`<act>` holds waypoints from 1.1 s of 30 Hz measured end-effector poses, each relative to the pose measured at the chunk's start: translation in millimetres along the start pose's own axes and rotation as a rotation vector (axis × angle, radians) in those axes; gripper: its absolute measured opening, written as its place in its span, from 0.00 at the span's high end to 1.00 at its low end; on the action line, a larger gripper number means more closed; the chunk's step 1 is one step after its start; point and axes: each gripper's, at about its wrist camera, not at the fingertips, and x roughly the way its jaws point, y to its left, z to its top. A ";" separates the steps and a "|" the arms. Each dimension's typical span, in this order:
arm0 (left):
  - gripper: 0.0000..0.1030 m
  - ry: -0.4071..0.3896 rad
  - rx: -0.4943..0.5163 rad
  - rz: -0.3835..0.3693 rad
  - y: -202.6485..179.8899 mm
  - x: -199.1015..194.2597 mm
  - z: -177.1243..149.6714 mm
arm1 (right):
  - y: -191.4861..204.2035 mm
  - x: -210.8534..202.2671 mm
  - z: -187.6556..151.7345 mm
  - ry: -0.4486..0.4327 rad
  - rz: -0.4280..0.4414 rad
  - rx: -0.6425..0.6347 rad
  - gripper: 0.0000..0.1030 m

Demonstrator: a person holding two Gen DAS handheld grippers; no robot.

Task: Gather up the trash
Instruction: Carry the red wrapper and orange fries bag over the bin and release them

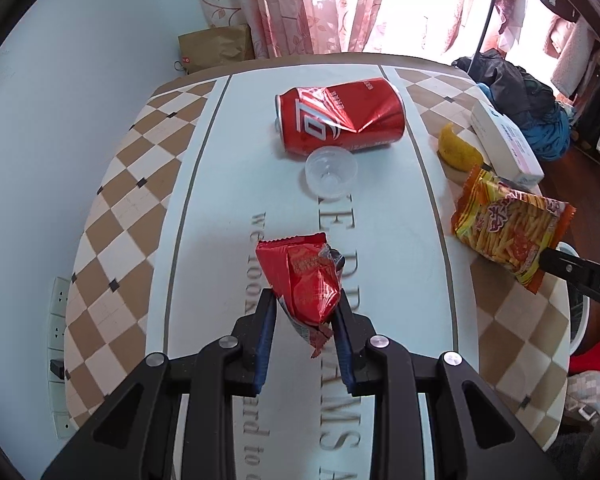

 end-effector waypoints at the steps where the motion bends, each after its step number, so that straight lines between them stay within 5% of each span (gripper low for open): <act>1: 0.77 -0.002 0.003 -0.002 0.6 -3.3 -3.3 | -1.2 -6.8 -7.2 -0.003 0.016 -0.001 0.95; 10: 0.76 -0.061 0.043 -0.032 -5.5 -48.4 -20.3 | -26.9 -64.1 -37.8 -0.065 0.085 0.013 0.98; 19: 0.77 -0.133 0.115 -0.092 -51.1 -91.7 -14.7 | -68.1 -131.3 -40.3 -0.177 0.099 0.047 0.99; 33: 0.77 -0.181 0.326 -0.282 -227.2 -130.8 2.6 | -246.2 -196.9 -49.4 -0.285 -0.050 0.245 0.99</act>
